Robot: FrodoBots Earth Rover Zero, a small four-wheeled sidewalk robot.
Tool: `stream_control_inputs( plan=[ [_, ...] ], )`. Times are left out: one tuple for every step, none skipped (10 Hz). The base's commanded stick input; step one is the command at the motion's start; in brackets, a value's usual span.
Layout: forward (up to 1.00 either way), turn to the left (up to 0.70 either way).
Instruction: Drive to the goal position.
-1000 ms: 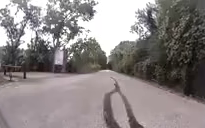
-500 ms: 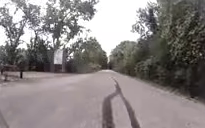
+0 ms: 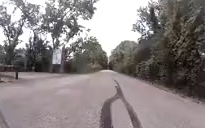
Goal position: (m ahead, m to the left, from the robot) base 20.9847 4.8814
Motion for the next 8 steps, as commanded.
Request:
stream_control_inputs(
  plan=[
    [0.5,0.0],
    [0.5,0.0],
    [0.5,0.0],
    [0.5,0.0],
    [0.5,0.0],
    [0.5,0.0],
    [0.5,0.0],
    [0.5,0.0]
  ],
)
